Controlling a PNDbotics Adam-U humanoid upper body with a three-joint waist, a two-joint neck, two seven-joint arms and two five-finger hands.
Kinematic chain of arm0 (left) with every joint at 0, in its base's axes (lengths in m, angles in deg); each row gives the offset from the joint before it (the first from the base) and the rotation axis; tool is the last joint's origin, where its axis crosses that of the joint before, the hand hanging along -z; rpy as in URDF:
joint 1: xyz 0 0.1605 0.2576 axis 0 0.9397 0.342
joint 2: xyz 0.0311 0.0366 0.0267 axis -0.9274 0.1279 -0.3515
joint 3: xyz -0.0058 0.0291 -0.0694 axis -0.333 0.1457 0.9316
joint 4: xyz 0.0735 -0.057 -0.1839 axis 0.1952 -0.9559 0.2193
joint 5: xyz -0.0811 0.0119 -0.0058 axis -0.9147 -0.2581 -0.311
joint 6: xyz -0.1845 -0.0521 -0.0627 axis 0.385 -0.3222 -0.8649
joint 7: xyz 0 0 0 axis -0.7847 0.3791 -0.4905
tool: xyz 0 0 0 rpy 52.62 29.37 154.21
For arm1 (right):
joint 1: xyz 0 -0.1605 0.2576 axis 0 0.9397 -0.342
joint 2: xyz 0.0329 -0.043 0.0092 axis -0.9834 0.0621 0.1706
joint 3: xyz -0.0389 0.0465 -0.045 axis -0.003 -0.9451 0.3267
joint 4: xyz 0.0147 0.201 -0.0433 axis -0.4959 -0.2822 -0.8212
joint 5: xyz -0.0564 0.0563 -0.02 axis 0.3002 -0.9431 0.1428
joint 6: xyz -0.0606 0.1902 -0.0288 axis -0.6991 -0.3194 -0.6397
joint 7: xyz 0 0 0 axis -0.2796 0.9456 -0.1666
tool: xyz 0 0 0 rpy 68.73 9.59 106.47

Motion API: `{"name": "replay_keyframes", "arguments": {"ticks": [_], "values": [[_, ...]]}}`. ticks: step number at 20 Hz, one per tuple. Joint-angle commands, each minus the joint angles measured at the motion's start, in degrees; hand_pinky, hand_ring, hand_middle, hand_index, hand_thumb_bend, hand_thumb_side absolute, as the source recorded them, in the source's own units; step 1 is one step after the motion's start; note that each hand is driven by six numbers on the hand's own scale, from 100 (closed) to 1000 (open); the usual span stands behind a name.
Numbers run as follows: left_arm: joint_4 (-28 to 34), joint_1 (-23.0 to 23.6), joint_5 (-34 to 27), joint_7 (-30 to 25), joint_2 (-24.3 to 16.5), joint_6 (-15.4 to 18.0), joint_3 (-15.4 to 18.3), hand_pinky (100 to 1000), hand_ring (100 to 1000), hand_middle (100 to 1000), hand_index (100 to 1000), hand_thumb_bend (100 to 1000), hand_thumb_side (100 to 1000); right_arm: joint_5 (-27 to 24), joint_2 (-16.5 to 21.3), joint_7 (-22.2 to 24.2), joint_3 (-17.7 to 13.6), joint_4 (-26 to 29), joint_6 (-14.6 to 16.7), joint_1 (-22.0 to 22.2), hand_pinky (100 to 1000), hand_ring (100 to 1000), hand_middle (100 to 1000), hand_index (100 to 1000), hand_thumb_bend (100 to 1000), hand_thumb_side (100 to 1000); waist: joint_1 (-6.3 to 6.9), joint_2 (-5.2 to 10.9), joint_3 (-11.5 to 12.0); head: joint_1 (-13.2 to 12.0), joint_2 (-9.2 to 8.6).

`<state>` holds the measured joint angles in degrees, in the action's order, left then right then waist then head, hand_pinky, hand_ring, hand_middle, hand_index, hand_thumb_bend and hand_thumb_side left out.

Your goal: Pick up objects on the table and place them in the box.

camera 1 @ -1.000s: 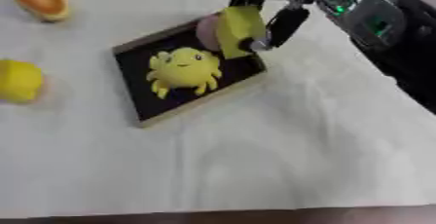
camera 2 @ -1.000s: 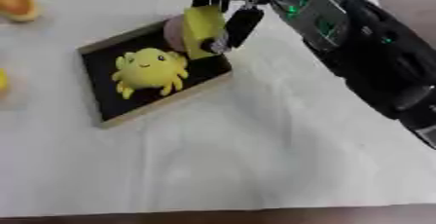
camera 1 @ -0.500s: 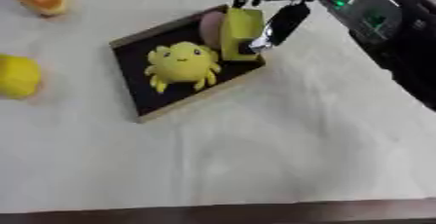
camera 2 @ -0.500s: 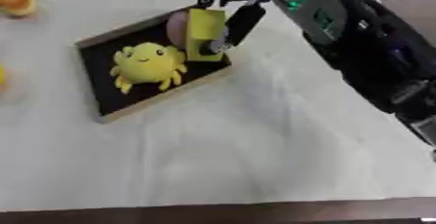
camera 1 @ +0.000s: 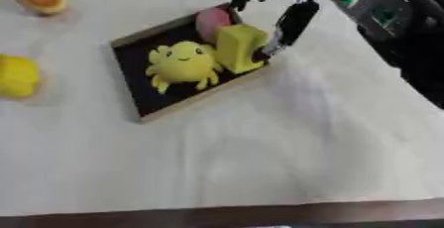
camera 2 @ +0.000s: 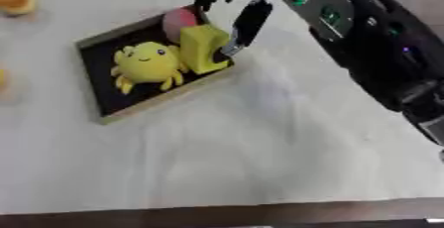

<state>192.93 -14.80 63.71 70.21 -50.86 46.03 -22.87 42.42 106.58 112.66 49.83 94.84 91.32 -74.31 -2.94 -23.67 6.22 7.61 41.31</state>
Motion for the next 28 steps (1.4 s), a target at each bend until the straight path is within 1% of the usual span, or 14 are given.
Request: {"name": "replay_keyframes", "arguments": {"ticks": [1, 4, 5, 8, 12, 13, 16, 17, 19, 21, 24, 26, 28], "values": [[0.7, -0.6, -0.2, 0.0, -0.9, 0.0, 0.5, 835, 932, 876, 982, 422, 617, 0.2, 1.4, -0.8, -1.0, 1.3, -0.3, -1.3, 880, 941, 821, 933, 548, 379, 0.01, 1.61, -0.1, -0.2, 0.36], [0.7, -0.6, -0.2, 0.1, -0.9, 0.0, 0.5, 835, 932, 876, 982, 421, 617, -0.6, 1.5, -1.7, -1.5, 2.2, -1.0, -1.0, 869, 925, 809, 926, 505, 404, 0.0, 1.65, -0.2, -0.3, 0.36], [0.7, -0.5, -0.2, 0.1, -1.0, 0.0, 0.5, 834, 932, 875, 981, 421, 616, -1.0, 1.7, -2.2, -1.8, 2.6, -1.4, -0.9, 859, 912, 794, 917, 462, 437, 0.02, 1.66, -0.2, -0.4, 0.35], [0.8, -0.2, 0.0, 0.2, -1.3, 0.1, 0.7, 835, 931, 874, 980, 422, 616, -2.5, 3.0, -3.8, -2.9, 5.4, -2.3, -0.2, 847, 895, 779, 908, 423, 444, 0.12, 1.67, -0.3, -1.0, 0.29], [1.0, 1.5, 0.6, 0.2, -3.0, 0.2, 0.8, 836, 931, 869, 970, 418, 615, -4.9, 6.5, -6.4, -4.9, 10.9, -2.9, 1.2, 830, 864, 756, 886, 339, 434, 0.36, 1.56, -0.6, -3.8, 0.12], [1.2, 2.1, 1.0, 0.2, -3.5, 0.3, 0.8, 837, 930, 864, 961, 418, 612, -5.4, 7.5, -7.1, -5.5, 12.4, -3.1, 1.8, 826, 858, 752, 883, 303, 430, 0.41, 1.51, -0.7, -4.3, 0.05], [2.3, 5.0, 3.1, -0.9, -6.5, 0.6, 0.6, 844, 929, 858, 950, 425, 570, -6.9, 10.9, -9.5, -7.8, 16.9, -3.4, 3.7, 823, 854, 749, 879, 257, 432, 0.63, 1.26, -0.9, -5.3, -0.25], [2.9, 6.0, 4.0, -1.6, -7.6, 0.8, 0.6, 850, 926, 855, 945, 414, 553, -7.2, 12.1, -10.3, -8.5, 18.3, -3.5, 4.5, 823, 853, 749, 878, 216, 441, 0.7, 1.2, -1.0, -5.3, -0.29], [4.7, 8.2, 5.7, -3.3, -10.1, 1.7, 0.4, 862, 919, 840, 918, 388, 518, -7.6, 14.5, -12.0, -10.2, 21.2, -3.8, 6.1, 821, 852, 747, 876, 200, 436, 0.94, 1.1, -1.1, -5.2, -0.32], [6.8, 10.2, 7.4, -4.9, -12.8, 2.3, -0.1, 879, 912, 837, 902, 398, 514, -7.7, 16.9, -13.5, -11.8, 23.9, -4.3, 7.9, 821, 851, 746, 876, 185, 441, 1.2, 1.0, -1.1, -5.2, -0.37], [9.2, 13.0, 10.0, -7.6, -17.1, 1.0, -1.5, 894, 902, 839, 898, 423, 518, -7.8, 19.7, -15.4, -14.1, 28.3, -5.7, 10.6, 821, 851, 746, 876, 189, 445, 1.59, 0.89, -1.3, -5.6, -0.38], [10.0, 14.5, 11.8, -9.4, -20.0, -0.6, -2.7, 900, 896, 834, 881, 440, 493, -7.7, 21.1, -16.2, -15.3, 31.1, -6.9, 12.1, 820, 851, 745, 875, 193, 449, 1.77, 0.84, -1.5, -6.0, -0.5], [10.0, 15.3, 13.6, -11.1, -22.8, -1.9, -3.6, 907, 896, 827, 863, 465, 441, -7.8, 21.8, -16.5, -16.2, 33.4, -8.3, 13.2, 820, 851, 746, 876, 191, 457, 1.84, 0.82, -1.8, -6.3, -0.69]]}}
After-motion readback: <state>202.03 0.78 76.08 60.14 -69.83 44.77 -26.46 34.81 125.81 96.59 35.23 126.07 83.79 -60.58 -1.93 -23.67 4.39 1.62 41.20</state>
